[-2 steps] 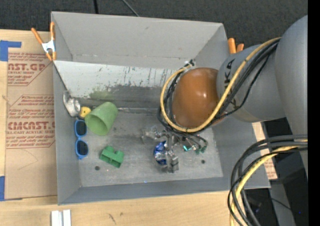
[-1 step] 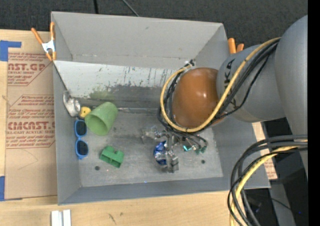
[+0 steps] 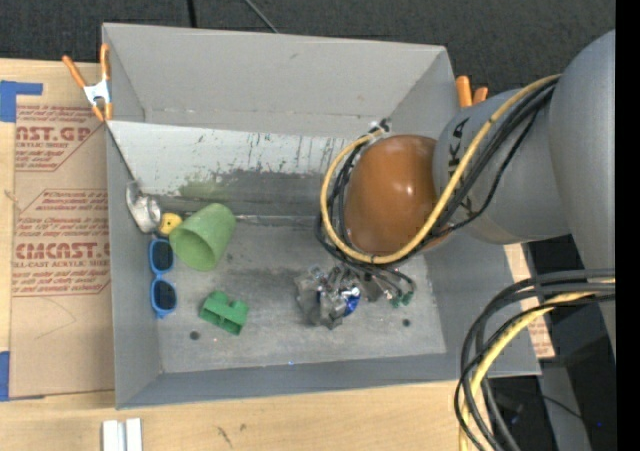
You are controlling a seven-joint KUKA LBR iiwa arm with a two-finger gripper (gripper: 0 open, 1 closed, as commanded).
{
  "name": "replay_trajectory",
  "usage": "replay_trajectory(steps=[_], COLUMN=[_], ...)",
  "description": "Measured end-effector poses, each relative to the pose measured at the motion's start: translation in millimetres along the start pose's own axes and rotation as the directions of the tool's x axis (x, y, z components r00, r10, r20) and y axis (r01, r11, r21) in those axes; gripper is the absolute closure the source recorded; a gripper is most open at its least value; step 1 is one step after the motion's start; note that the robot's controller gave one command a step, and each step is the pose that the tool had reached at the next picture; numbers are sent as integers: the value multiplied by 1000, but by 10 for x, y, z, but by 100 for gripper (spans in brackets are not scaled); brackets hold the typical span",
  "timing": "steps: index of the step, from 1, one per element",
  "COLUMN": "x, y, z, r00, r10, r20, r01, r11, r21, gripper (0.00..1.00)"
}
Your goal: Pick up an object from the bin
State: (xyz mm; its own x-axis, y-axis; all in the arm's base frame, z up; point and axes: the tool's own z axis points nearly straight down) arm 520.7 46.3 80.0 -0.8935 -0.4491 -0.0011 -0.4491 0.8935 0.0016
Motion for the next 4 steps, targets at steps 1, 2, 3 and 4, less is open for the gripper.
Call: replay_trajectory(steps=[1, 2, 3, 4], x=[0, -286, -529, -652], y=[-1, -143, 574, 1234], z=[0, 104, -178, 116], r00=[1000, 993, 996, 942], r10=[0, 121, -91, -335], r20=[0, 2, 4, -5], r01=[0, -121, 91, 335], r11=[1000, 993, 996, 942], r21=[0, 1, -1, -4], gripper=[0, 0, 0, 0])
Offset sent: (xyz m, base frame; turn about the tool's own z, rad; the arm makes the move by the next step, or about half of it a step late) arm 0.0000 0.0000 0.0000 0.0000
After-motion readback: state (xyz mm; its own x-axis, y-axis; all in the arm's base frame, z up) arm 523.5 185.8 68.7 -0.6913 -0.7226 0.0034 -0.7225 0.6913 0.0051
